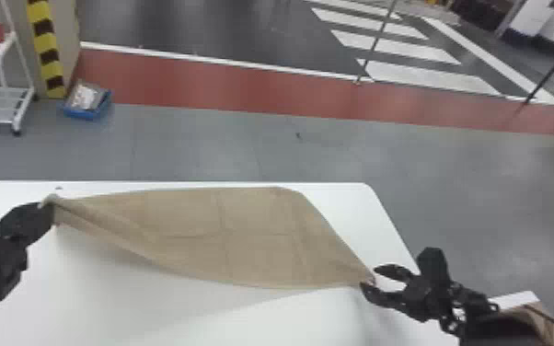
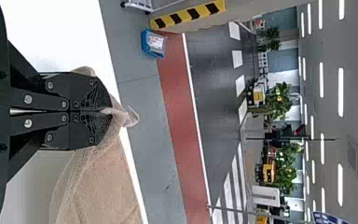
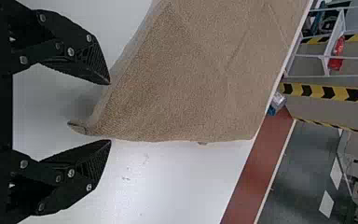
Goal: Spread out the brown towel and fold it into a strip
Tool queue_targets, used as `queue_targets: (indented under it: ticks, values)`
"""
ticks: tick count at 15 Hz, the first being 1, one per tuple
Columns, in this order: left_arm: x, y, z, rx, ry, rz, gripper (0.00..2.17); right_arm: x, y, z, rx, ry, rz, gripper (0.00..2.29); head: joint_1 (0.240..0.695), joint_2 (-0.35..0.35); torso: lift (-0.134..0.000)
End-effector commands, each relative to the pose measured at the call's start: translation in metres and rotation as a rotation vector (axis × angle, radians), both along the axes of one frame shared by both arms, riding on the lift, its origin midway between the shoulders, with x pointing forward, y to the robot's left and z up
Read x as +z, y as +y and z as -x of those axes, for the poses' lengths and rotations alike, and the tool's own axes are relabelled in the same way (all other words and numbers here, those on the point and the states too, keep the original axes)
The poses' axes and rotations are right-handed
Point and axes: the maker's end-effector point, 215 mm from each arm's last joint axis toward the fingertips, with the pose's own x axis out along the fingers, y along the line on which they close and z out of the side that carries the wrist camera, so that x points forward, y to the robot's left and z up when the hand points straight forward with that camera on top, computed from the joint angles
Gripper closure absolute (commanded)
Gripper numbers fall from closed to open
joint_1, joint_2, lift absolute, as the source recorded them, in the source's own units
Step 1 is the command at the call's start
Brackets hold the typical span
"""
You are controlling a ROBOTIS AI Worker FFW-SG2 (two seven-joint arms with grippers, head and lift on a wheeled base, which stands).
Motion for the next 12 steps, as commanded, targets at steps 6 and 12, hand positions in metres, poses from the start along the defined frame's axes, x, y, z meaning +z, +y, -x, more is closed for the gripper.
queue_targets:
  ticks: [6,12]
  values:
    - [0.002,0.000,0.002,0.001,-0.006,-0.010,1.92,0.002,-0.015,-0.007,0.020,0.034,0.030,0.53,0.695,-0.350,0.000]
    - [0.001,0.003,0.003,0.005,-0.006,-0.020,1.97,-0.006,0.009,-0.016,0.072,0.115,-0.001,0.53,0.695,-0.340,0.000]
